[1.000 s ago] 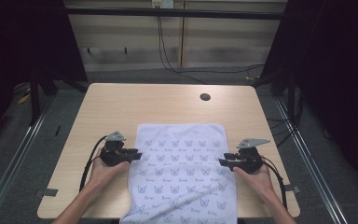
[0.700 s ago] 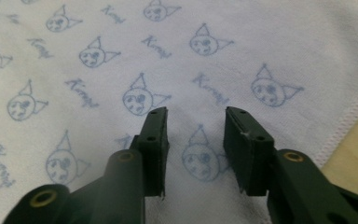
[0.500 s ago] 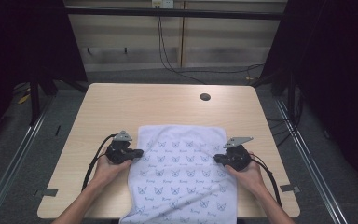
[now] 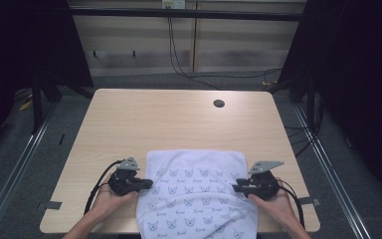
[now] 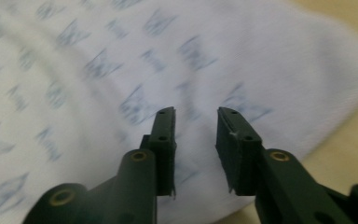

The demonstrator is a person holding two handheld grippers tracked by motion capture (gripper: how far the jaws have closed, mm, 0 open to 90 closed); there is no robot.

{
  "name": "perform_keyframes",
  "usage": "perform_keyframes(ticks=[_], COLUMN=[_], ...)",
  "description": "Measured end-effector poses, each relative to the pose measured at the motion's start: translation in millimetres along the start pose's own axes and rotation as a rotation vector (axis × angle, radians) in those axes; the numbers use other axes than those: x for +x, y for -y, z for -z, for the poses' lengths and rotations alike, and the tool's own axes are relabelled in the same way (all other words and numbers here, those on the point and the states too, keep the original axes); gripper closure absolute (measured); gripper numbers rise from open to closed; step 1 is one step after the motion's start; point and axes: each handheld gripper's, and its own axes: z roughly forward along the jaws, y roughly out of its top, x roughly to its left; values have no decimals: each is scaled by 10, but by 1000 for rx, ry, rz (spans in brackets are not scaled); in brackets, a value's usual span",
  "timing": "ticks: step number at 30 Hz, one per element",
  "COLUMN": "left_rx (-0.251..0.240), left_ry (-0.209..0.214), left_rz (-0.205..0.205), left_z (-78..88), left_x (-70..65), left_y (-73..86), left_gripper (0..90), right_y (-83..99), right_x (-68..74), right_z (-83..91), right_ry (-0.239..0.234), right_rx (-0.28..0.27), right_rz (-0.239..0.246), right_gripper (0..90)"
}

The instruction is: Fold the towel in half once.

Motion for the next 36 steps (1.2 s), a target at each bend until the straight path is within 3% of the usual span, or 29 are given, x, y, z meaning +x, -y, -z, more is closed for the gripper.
perform_keyframes(ticks=[3,4,6,11,14,16,17,18,20,21,22,24,25,27,28,31,35,36], left_rx=[5,0,-5,-76,-94,-95,-97,-122,-130,-151,-163,-134,-110,-114,-121,-98,-100,-103], left_ry=[7,6,-4,-22,-99,-88,-123,-115,-126,-136,-132,-137,-158,-162,-187,-197,-172,-161], left_rz=[2,4,14,76,94,111,105,133,136,135,145,156,144,129,121,115,96,91], left_z=[12,8,9,43,13,-14,-22,-21,-16,-5,-8,-71,-106,-145,-161,-209,-263,-276], left_x=[-3,7,39,225,368,465,501,592,621,656,671,688,684,658,639,656,654,646], left_y=[0,-7,-31,-127,-190,-229,-252,-282,-298,-305,-304,-291,-286,-297,-341,-371,-413,-416], left_gripper=[843,830,814,780,713,707,683,677,643,643,600,536,536,528,510,498,516,598], right_y=[-158,-240,-304,-352,-374,-370,-351,-356,-360,-363,-371,-369,-369,-373,-374,-374,-396,-401], right_x=[-254,-405,-524,-712,-786,-803,-836,-828,-820,-807,-780,-771,-771,-782,-790,-790,-769,-765], right_z=[-50,-126,-211,-359,-407,-420,-457,-453,-454,-455,-461,-470,-470,-471,-453,-431,-390,-371], right_ry=[71,96,122,143,165,168,160,162,165,157,134,102,102,87,72,59,37,23], right_rx=[-29,-39,-32,-37,-35,-34,-33,-26,-22,-21,-23,-30,-30,-36,-48,-56,-76,-85], right_rz=[2,-27,-29,-54,-46,-54,-61,-72,-64,-55,-57,-83,-83,-94,-108,-119,-114,-122], right_gripper=[621,590,584,529,512,509,513,519,548,602,728,824,824,849,856,857,857,857])
